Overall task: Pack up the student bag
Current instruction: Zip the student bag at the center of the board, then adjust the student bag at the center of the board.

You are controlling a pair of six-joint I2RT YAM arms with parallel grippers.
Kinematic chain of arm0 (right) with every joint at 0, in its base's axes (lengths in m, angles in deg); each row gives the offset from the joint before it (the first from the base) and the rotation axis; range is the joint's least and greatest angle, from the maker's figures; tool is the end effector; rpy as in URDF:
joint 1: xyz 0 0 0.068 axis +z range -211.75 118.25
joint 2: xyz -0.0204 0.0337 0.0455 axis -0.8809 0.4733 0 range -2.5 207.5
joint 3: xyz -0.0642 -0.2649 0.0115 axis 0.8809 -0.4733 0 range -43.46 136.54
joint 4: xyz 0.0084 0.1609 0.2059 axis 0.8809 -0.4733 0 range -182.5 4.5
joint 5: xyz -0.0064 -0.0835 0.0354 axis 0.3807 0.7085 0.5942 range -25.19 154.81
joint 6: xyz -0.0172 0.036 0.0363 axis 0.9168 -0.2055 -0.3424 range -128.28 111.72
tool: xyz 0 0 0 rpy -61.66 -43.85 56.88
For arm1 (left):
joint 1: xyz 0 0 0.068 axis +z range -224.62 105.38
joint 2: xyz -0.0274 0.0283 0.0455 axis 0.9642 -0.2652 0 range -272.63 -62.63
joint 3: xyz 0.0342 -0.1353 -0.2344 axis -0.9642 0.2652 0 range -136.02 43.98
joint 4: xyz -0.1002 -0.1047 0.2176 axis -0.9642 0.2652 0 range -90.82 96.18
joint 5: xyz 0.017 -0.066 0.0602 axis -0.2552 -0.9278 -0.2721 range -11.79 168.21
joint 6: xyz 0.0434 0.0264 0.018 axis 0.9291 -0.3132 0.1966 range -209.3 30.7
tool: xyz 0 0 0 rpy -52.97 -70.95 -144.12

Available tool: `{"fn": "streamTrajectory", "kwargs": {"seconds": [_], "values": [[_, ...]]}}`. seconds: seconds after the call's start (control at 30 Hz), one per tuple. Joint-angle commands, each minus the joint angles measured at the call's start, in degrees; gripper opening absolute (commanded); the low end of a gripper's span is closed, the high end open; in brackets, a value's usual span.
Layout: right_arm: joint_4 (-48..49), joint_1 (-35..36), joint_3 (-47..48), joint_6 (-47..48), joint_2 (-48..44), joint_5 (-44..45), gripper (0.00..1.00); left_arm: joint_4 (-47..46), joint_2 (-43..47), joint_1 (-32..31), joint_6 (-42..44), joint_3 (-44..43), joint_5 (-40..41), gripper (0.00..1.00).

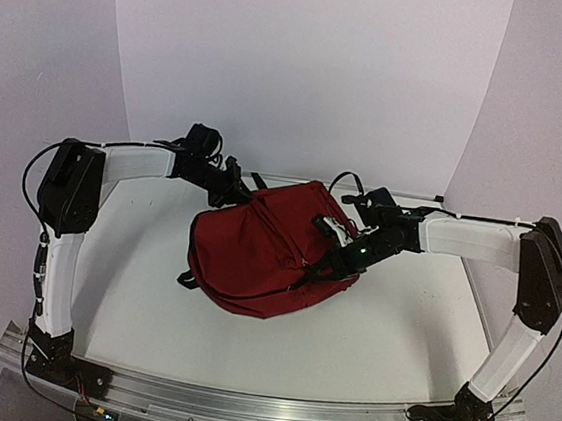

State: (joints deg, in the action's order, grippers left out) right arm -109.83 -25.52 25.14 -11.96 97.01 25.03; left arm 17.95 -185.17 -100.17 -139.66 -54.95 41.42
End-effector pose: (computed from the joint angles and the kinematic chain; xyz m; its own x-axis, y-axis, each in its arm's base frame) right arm 0.2790 0.2326 0.2162 -0.7095 -0.4586 -0.5351 -0.7043 0.4347 0.5612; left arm 0.4296 -0.2290 0.2238 -0.9613 -0.2240 -0.1604 0.0066 0.5631 -0.8264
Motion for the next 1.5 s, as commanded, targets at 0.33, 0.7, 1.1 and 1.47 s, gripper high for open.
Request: {"fn": "streamTrajectory", "kwargs": {"seconds": [0.33,0.7,1.1,1.47], "values": [[-10.49,-16.09,6.43,6.74,6.59,10.55,0.00,15.61,15.01,-3.75,18.91,10.10,5.47,0.01],[-17.27,-18.21,7.85,8.97,2.55,2.71,0.76,17.62,24.98,-3.76,15.40,19.01,13.52,0.73],[-11.92,-22.39,9.03,6.02,13.50,0.77,0.73,16.60,12.65,1.16,19.06,10.33,11.33,0.72],[-4.92,-22.25,13.16,-1.18,21.67,-12.72,0.72,11.26,3.57,1.07,17.48,8.96,1.18,0.62]]}}
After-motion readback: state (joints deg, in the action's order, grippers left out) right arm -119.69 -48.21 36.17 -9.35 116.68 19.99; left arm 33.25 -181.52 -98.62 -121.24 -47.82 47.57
